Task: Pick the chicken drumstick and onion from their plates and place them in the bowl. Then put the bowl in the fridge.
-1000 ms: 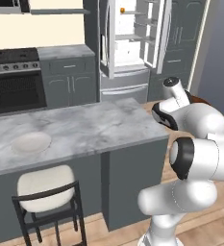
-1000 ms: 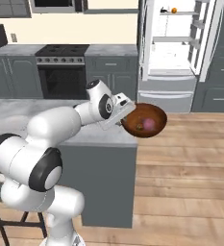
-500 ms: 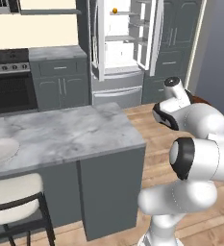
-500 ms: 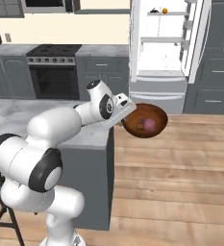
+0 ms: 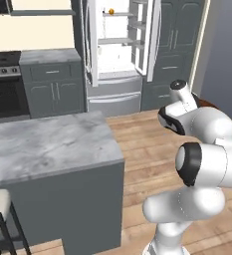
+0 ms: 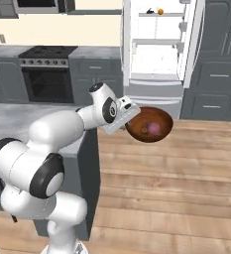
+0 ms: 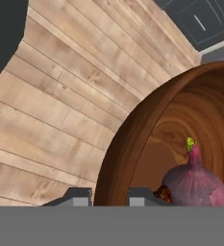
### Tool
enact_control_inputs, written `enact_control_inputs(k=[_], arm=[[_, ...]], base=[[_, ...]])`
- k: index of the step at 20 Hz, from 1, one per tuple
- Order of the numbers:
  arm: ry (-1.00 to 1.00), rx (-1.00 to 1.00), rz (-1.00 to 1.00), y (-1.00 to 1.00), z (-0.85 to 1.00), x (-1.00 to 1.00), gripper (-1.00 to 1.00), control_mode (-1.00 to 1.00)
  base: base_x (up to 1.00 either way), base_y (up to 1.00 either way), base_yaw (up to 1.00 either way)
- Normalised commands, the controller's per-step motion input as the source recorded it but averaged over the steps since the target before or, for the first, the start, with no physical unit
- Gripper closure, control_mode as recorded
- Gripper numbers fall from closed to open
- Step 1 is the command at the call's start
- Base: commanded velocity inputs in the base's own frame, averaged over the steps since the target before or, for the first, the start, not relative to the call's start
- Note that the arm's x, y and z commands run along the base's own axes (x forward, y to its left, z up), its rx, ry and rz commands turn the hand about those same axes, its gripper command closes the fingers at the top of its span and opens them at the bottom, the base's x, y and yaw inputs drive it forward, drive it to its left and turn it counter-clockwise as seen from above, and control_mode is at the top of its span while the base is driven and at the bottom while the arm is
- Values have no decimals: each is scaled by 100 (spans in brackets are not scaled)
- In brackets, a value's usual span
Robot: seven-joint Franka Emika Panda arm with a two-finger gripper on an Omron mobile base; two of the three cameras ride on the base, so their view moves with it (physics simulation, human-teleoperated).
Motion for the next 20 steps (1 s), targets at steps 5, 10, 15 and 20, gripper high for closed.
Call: enact_control_inputs(k=[5,10,15,20], arm=[[0,0,0,0,0,0,100,100],[0,0,0,0,0,0,100,100],[0,0,0,0,0,0,100,100],[0,0,0,0,0,0,100,100]], base=[[43,-61,9],[54,-53,16],[65,-39,30],[65,-40,29]])
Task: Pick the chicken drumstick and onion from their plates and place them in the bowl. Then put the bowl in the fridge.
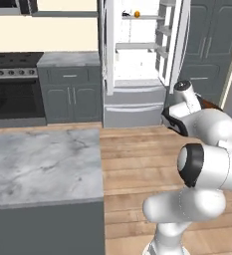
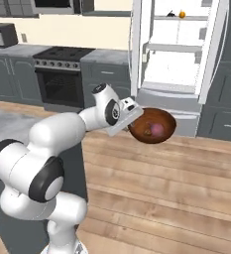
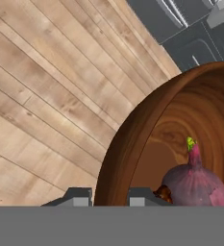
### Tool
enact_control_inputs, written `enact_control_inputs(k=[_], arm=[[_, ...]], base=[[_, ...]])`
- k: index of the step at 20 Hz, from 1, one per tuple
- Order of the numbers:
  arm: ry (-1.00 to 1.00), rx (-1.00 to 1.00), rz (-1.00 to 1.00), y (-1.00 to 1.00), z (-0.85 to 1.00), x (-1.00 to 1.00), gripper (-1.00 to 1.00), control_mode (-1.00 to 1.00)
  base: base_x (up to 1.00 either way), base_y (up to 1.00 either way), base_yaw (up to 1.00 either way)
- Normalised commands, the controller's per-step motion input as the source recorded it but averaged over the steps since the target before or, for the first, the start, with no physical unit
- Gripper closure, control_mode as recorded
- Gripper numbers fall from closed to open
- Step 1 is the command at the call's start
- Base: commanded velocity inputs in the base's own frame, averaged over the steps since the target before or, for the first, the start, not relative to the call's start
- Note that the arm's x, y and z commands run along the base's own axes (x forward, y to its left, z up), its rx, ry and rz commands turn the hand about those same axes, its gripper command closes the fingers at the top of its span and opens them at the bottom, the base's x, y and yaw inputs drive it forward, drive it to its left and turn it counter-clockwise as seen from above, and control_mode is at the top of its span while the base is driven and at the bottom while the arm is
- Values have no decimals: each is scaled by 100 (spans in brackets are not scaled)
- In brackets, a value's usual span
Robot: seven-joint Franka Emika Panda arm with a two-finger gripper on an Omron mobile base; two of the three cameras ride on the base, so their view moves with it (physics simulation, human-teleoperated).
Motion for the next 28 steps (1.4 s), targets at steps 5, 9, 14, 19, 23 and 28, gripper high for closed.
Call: enact_control_inputs(k=[5,9,14,19,23,28], arm=[[0,0,0,0,0,0,100,100],[0,0,0,0,0,0,100,100],[0,0,0,0,0,0,100,100],[0,0,0,0,0,0,100,100],[0,0,0,0,0,0,100,100],[0,0,0,0,0,0,100,100]], base=[[57,-53,15],[55,-55,14],[54,-53,16],[52,-53,16],[48,-55,15],[46,-54,15]])
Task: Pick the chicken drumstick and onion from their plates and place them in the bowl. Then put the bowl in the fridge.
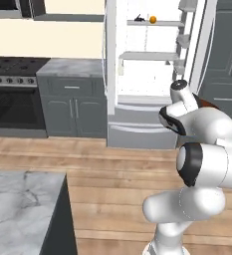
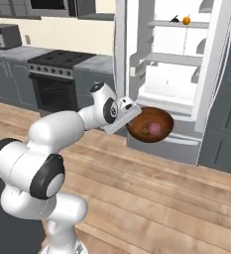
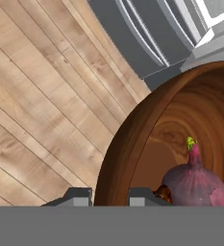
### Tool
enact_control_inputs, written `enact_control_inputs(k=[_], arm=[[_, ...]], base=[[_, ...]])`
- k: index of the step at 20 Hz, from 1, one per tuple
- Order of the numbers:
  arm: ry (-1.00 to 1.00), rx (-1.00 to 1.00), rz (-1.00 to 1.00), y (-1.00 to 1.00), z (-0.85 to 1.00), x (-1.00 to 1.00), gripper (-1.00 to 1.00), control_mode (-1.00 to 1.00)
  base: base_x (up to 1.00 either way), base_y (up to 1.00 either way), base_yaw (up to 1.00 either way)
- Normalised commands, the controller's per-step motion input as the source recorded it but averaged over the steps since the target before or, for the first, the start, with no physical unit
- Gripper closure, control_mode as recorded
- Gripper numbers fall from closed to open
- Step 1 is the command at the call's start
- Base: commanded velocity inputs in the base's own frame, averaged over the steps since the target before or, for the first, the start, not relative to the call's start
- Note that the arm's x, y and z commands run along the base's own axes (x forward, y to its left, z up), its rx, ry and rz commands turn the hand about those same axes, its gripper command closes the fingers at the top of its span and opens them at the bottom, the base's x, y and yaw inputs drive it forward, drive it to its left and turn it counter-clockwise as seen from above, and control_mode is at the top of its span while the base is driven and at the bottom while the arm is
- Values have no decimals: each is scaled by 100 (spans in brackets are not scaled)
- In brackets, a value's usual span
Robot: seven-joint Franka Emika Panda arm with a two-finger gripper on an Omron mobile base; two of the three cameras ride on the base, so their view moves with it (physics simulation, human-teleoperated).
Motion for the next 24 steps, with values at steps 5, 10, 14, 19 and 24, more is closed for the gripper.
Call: enact_control_inputs(k=[5,10,14,19,24], arm=[[0,0,0,0,0,0,100,100],[0,0,0,0,0,0,100,100],[0,0,0,0,0,0,100,100],[0,0,0,0,0,0,100,100],[0,0,0,0,0,0,100,100]], base=[[46,-52,18],[44,-47,26],[43,-46,28],[41,-54,20],[43,-56,-2]])
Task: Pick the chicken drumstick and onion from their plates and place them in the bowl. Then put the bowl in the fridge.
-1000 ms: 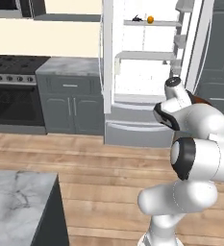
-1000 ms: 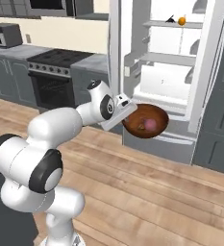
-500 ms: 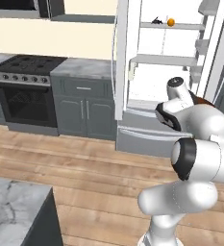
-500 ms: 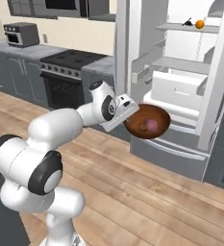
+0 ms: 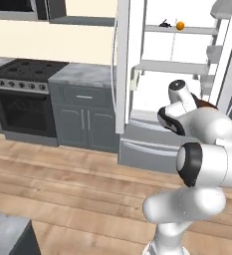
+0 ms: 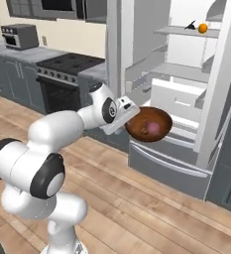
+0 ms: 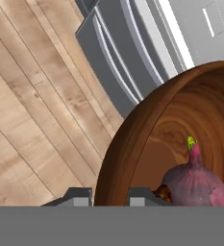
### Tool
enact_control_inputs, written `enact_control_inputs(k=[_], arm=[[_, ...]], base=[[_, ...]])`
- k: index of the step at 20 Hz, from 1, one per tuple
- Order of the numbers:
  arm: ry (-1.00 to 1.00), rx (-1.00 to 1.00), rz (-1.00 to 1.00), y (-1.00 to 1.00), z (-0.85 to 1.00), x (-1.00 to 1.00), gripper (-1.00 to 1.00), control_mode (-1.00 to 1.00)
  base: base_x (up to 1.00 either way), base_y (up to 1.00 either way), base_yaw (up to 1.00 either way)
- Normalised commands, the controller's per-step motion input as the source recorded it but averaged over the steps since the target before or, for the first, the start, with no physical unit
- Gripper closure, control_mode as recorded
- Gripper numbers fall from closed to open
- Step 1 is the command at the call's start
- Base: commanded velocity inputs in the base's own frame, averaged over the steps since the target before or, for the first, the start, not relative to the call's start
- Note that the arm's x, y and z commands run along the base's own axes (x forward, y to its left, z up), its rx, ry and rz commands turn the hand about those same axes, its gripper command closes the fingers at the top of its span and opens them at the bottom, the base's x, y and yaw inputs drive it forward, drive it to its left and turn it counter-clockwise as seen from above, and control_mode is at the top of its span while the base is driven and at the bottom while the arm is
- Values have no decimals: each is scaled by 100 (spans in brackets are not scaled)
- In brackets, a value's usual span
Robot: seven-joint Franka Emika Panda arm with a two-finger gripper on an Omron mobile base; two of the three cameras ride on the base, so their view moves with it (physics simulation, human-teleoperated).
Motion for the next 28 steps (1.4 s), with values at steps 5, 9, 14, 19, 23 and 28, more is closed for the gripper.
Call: enact_control_inputs(k=[5,9,14,19,23,28], arm=[[0,0,0,0,0,0,100,100],[0,0,0,0,0,0,100,100],[0,0,0,0,0,0,100,100],[0,0,0,0,0,0,100,100],[0,0,0,0,0,0,100,100],[0,0,0,0,0,0,100,100]], base=[[57,-19,-17],[49,-5,-37],[49,10,-35],[46,38,-4],[35,40,8],[32,0,13]])
